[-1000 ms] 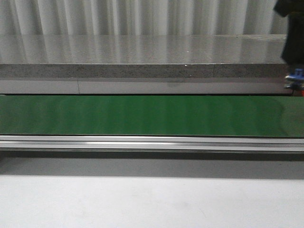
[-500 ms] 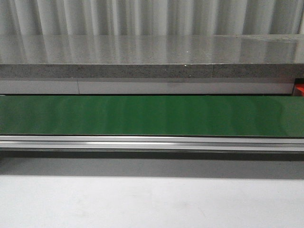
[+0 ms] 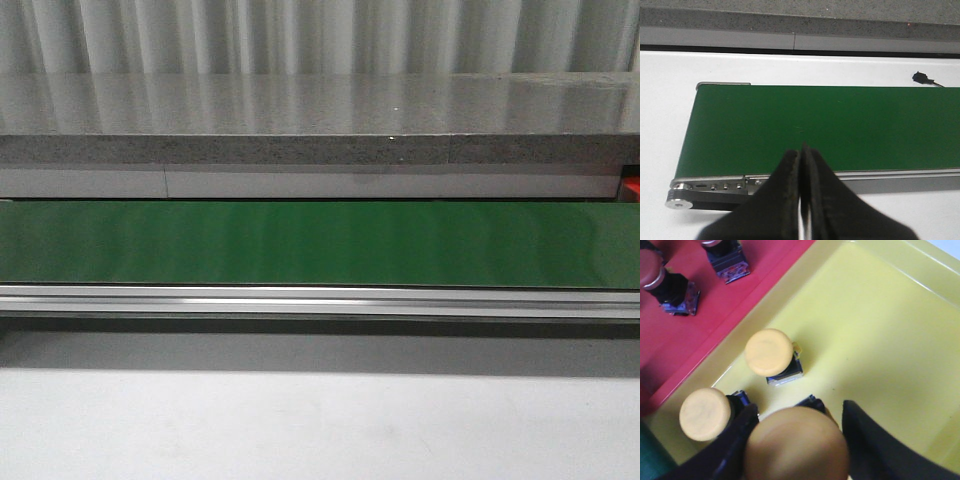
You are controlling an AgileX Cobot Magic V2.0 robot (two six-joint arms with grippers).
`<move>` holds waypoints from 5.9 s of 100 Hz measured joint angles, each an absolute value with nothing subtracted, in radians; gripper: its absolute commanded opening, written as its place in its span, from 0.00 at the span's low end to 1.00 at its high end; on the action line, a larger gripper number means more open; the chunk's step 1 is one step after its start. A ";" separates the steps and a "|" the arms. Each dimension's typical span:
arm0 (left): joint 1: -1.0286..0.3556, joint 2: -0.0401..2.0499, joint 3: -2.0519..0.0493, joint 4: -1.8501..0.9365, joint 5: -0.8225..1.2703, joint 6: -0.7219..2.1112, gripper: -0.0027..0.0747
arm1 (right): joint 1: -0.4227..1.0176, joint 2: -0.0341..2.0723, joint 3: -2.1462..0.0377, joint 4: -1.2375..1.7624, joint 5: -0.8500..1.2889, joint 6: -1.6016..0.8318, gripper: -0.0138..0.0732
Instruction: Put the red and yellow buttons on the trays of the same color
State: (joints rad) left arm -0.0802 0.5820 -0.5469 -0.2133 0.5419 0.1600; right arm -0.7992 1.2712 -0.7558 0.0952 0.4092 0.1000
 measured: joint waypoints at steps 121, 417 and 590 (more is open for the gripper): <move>-0.080 0.582 -0.547 -0.213 0.542 0.160 0.01 | -0.809 1.574 -0.759 0.097 0.314 0.100 0.71; -0.080 0.582 -0.547 -0.213 0.542 0.160 0.01 | 0.072 0.142 -0.160 0.025 0.057 -0.134 0.09; -0.080 0.580 -0.541 -0.188 0.518 0.168 0.01 | -0.021 -0.007 0.028 0.023 0.007 -0.032 0.09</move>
State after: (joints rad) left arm -0.0802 0.5799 -0.5405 -0.1877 0.5179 0.1682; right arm -0.0210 -0.0073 0.0284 0.0232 0.0070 -0.0325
